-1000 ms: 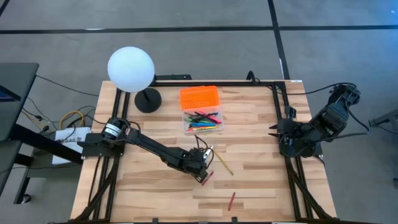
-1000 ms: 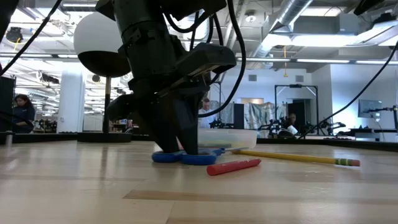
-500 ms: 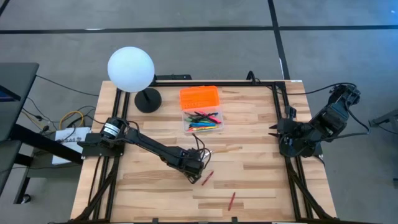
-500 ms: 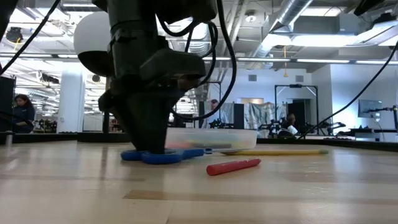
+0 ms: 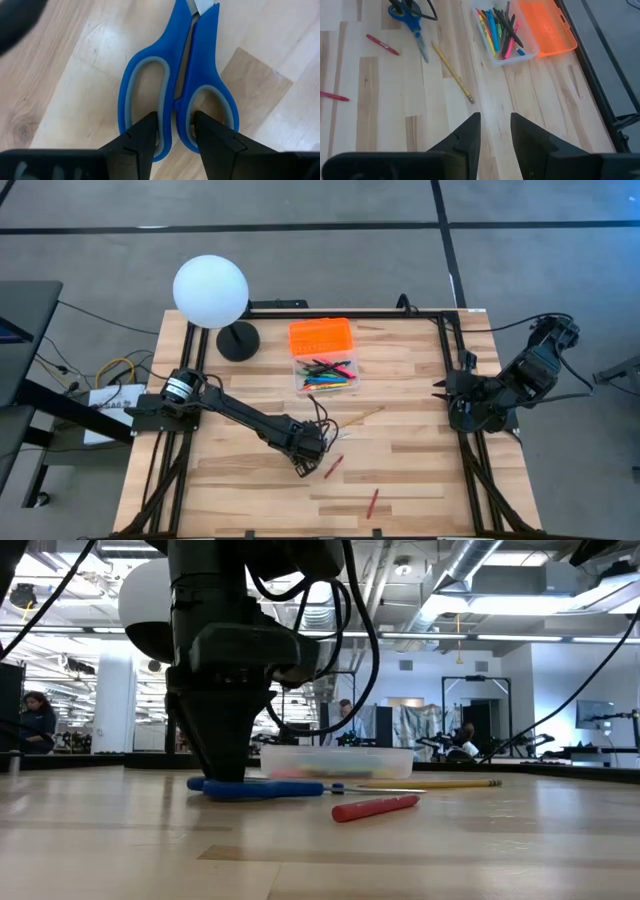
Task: Pick & place school supplies into a supply box
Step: Put the blue scissor into the supply box
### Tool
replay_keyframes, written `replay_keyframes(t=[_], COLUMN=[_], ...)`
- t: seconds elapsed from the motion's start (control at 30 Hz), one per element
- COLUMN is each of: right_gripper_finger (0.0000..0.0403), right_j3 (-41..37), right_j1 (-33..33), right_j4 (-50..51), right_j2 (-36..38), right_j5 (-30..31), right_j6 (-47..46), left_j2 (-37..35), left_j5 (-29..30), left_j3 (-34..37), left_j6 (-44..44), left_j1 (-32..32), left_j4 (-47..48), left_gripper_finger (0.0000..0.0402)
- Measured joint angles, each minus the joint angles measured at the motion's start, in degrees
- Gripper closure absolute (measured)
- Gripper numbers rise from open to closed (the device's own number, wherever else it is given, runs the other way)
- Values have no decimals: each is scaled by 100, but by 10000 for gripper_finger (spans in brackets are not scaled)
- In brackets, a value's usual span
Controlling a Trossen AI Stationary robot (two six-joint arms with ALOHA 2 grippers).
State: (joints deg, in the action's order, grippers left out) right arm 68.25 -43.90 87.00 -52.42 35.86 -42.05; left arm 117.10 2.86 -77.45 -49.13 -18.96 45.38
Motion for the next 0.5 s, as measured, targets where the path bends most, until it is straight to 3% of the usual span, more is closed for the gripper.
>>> replay_keyframes(t=[0.5], right_gripper_finger=[305], right_j3=[0], right_j1=[0], right_j4=[-5], right_j2=[0], right_j5=[2], right_j6=[-3], left_j2=[0], left_j5=[18], left_j3=[2], left_j6=[1158], left_j1=[-4], left_j4=[8], left_gripper_finger=[271])
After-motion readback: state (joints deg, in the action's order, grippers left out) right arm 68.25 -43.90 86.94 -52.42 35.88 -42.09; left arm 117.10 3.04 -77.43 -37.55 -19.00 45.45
